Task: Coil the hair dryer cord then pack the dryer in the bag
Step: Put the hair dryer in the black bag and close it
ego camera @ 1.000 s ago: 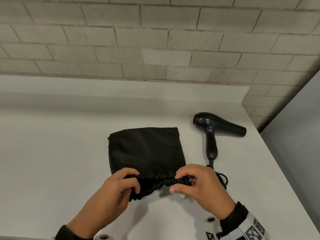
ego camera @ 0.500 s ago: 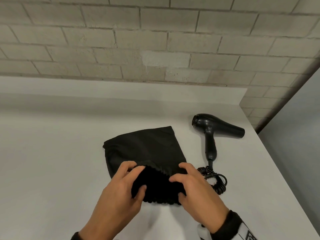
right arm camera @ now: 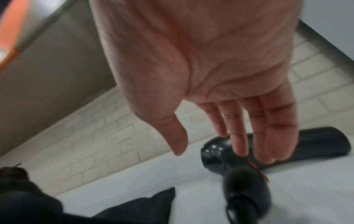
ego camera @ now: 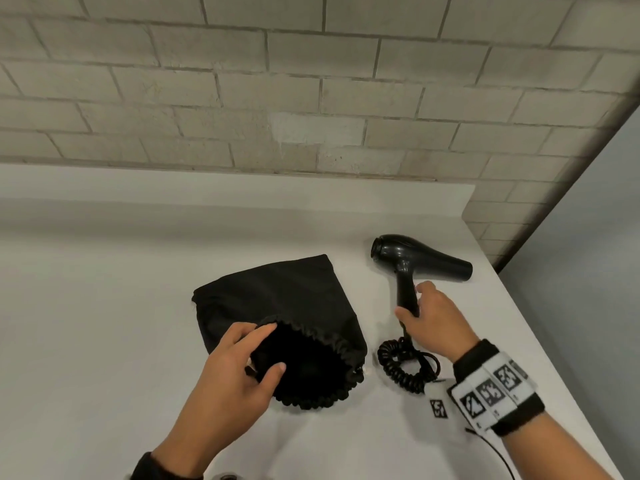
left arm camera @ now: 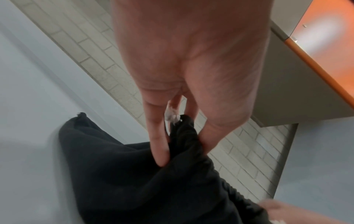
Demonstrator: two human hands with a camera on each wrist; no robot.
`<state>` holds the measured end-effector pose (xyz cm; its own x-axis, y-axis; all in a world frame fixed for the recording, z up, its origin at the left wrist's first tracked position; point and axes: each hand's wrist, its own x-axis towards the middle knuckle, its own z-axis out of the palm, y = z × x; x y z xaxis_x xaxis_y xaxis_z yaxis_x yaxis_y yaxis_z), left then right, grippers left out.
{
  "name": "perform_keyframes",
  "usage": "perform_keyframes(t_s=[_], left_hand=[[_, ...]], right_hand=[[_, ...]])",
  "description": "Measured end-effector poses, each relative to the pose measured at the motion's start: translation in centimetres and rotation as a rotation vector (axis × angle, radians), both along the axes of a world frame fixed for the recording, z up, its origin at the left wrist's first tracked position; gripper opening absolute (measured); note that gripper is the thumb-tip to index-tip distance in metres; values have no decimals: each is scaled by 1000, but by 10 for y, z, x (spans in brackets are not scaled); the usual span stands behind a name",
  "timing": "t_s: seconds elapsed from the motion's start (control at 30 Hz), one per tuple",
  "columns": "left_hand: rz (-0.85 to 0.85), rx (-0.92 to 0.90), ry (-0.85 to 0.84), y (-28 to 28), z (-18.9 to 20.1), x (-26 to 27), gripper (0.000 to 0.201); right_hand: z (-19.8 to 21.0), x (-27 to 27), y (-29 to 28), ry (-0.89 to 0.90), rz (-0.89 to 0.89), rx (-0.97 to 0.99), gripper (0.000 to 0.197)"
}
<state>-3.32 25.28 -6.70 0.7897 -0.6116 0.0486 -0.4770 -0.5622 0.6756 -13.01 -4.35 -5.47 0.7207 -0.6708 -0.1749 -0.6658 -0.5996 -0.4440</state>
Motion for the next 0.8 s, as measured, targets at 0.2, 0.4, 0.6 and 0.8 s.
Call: perform_keyframes(t_s=[0.2,0.4,0.6,0.8], left_hand=[[-77,-70,23,-8,3,13,57],[-122,-103,-10,-23,2,26,58],[-143,-79,14,-38,6,42,58],[-169,-59,53,-54,11,62,56]], right_hand=[[-18,28,-35,72,-54,267,41],[-30,25,-43,-163,-125,575,32],[0,-12,-27,-427,-29,866,25],[50,-46,-3,-524,262,933,36]])
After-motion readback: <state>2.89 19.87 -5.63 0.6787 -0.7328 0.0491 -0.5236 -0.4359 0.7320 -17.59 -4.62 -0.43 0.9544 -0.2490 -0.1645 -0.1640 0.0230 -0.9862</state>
